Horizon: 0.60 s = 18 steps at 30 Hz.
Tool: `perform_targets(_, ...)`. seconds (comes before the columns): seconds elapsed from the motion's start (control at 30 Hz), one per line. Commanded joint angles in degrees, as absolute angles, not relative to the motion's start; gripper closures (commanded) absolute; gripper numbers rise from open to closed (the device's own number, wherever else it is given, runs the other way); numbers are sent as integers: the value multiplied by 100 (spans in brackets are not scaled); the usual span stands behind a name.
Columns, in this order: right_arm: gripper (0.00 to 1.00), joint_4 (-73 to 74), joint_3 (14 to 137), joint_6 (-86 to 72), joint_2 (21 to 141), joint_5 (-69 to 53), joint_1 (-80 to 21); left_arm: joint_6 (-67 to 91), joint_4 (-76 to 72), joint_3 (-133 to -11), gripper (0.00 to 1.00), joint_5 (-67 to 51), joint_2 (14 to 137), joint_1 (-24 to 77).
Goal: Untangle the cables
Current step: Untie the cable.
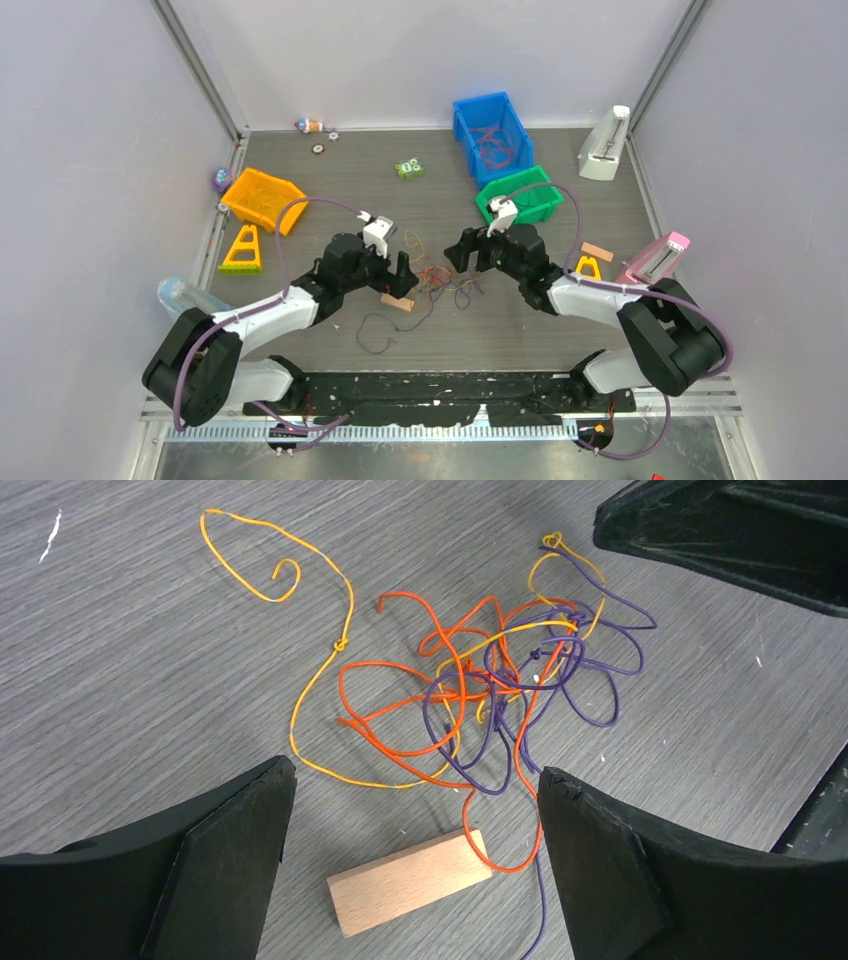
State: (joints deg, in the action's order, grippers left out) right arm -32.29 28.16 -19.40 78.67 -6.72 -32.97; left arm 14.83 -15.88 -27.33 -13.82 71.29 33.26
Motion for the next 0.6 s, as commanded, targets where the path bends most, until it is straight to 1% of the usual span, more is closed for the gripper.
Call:
perform_targets(0.0, 12, -3010, 3306, -1888, 8258, -632, -3394, 1518, -1318, -3092, 8, -1195, 7314, 3333)
perform_targets(0.1, 12, -2722, 3612, -1941, 8545, -771, -3424, 1511, -1113, -3214, 8, -1087, 7434, 3339)
perform_targets(0.17, 15, -2653, 3731, -1952, 8719, -890, -3446, 1512, -1036, -3271, 9, -1016, 7512, 3333)
perform_targets(0.23, 18, -2622, 3818, -1980, 8902, -1018, -3471, 1521, -996, -3304, 9, -1003, 7577, 3331)
perform_targets(0.27, 24, -2613, 3852, -1996, 8947, -1129, -3480, 1532, -983, -3329, 10, -1014, 7610, 3331)
perform_targets(0.33, 29, -2600, 3936, -1984, 9046, -1254, -3528, 1533, -919, -3380, 12, -1047, 7684, 3338)
perform_targets(0.43, 30, -2585, 3946, -1928, 8997, -1302, -3589, 1516, -880, -3428, 14, -1120, 7742, 3339)
perform_targets(0.57, 30, -2777, 3682, -1842, 8632, -1292, -3590, 1477, -1031, -3366, 20, -1390, 7715, 3332)
